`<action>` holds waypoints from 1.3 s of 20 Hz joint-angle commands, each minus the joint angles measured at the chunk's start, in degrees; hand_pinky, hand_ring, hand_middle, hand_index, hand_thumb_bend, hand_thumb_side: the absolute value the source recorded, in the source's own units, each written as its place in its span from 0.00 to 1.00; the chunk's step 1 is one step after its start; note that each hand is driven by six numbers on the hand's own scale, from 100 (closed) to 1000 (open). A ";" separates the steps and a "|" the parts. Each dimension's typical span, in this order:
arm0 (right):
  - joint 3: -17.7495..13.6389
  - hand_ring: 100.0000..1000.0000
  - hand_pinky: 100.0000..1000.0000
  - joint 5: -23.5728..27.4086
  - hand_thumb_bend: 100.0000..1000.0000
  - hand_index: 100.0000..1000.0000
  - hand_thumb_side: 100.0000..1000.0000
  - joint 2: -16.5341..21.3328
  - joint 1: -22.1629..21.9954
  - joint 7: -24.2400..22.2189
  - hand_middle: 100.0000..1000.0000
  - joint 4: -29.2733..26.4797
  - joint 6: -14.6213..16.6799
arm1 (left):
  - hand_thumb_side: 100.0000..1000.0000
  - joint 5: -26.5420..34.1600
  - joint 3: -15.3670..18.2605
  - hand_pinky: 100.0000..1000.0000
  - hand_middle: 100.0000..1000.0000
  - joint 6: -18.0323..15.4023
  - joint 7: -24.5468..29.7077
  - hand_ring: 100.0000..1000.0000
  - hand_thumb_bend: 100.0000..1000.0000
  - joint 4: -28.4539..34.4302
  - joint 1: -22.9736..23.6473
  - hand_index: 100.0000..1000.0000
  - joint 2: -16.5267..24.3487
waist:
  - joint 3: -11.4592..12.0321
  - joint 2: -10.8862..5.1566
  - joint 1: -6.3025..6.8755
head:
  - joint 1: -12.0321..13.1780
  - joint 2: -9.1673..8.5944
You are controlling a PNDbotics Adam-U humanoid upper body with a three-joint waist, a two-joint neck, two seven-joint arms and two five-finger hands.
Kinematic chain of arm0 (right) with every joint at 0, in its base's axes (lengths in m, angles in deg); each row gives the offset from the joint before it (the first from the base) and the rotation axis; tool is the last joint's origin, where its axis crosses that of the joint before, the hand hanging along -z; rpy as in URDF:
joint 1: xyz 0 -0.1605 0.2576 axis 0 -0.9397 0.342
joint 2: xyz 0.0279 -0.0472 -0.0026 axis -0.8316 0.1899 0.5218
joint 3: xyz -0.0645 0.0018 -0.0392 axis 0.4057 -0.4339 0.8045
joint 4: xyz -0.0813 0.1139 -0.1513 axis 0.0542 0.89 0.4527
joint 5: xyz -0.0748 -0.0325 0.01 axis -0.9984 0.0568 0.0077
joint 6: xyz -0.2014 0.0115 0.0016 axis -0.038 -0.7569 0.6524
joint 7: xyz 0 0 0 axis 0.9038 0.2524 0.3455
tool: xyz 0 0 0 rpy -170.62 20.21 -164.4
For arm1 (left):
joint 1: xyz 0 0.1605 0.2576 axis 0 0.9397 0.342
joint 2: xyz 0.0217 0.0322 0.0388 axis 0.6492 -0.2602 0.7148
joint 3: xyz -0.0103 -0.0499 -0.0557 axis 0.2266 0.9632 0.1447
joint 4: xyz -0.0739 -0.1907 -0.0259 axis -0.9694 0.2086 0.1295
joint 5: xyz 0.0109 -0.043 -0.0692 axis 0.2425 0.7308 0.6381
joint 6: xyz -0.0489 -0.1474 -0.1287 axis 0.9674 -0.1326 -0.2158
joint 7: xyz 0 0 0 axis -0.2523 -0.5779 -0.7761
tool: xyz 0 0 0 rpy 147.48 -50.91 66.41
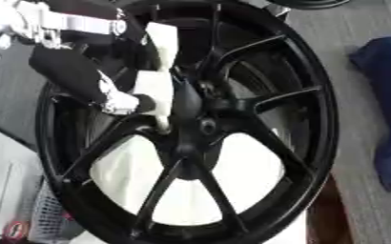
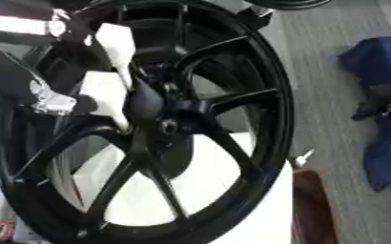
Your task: Pull the pin out of the wheel hub.
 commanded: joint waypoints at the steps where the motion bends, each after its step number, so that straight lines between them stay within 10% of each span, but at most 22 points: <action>1: -0.47 0.60 0.84 -0.13 0.00 0.79 0.80 0.54 0.15 -0.19 0.56 -0.49 0.22 | 0.48 -0.76 -0.76 0.73 0.71 3.98 4.13 0.70 0.31 -0.80 -1.21 0.82 0.22 | -0.20 -0.85 -0.12 | 0.31 -0.77; 15: -0.56 0.60 0.85 -0.12 0.00 0.80 0.81 0.23 0.00 0.07 0.56 -0.12 0.05 | 0.33 -1.19 -0.93 0.64 0.52 3.48 4.11 0.56 0.09 -2.18 -1.78 0.67 -1.20 | 0.00 -0.86 -0.35 | 0.38 -0.75; 26: -0.85 0.60 0.85 -0.14 0.00 0.80 0.81 0.19 -0.37 0.50 0.56 -0.16 0.12 | 0.07 0.04 8.06 0.51 0.29 5.00 -3.00 0.38 0.00 2.73 2.99 0.39 3.78 | 0.30 -1.09 -0.45 | 0.07 -0.53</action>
